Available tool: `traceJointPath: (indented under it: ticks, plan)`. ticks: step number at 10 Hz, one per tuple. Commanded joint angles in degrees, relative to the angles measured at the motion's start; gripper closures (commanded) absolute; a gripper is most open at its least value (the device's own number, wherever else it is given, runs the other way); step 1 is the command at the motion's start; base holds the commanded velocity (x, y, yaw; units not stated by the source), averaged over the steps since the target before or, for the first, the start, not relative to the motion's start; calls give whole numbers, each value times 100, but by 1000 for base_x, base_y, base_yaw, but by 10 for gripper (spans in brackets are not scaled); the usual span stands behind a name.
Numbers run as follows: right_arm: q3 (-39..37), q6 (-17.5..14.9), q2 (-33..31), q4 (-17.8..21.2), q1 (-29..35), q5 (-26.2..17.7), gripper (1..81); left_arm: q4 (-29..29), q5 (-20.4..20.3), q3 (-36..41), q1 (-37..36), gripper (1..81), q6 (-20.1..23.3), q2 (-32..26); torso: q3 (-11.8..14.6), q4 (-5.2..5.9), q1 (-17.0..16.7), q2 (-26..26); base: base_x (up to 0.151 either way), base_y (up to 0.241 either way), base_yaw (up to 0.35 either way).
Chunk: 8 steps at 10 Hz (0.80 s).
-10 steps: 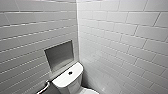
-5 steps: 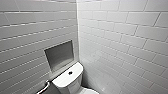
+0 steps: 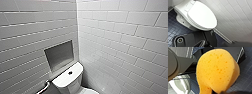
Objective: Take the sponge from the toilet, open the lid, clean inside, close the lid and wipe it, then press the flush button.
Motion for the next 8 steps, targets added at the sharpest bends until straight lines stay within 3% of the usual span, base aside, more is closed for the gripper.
traceJointPath:
  ticks: [1,2,3,5,6,8]
  plan:
    - [117,9,-81,-51,48,-327,811,-1222,1419,430,-1964,10,-56,-328,0,0,0,0,0,0,0]
    - [117,9,-72,-42,48,-327,811,-1345,1507,421,-2350,10,-162,-293,0,0,0,0,0,0,0]
    - [117,9,-55,-42,47,-327,811,-1363,1638,413,-2719,811,-450,-231,0,0,0,0,0,0,0]
    - [135,9,-11,-42,30,-327,811,-1354,1893,238,-3344,811,-767,-65,0,0,2,2,0,0,0]
    - [117,9,25,-42,30,-327,811,-1363,1999,-17,-3590,10,-899,120,-2,0,2,2,0,0,0]
    - [91,9,25,-25,30,-327,811,-1363,2245,-562,-3985,10,-1093,514,-5,0,5,5,0,0,0]
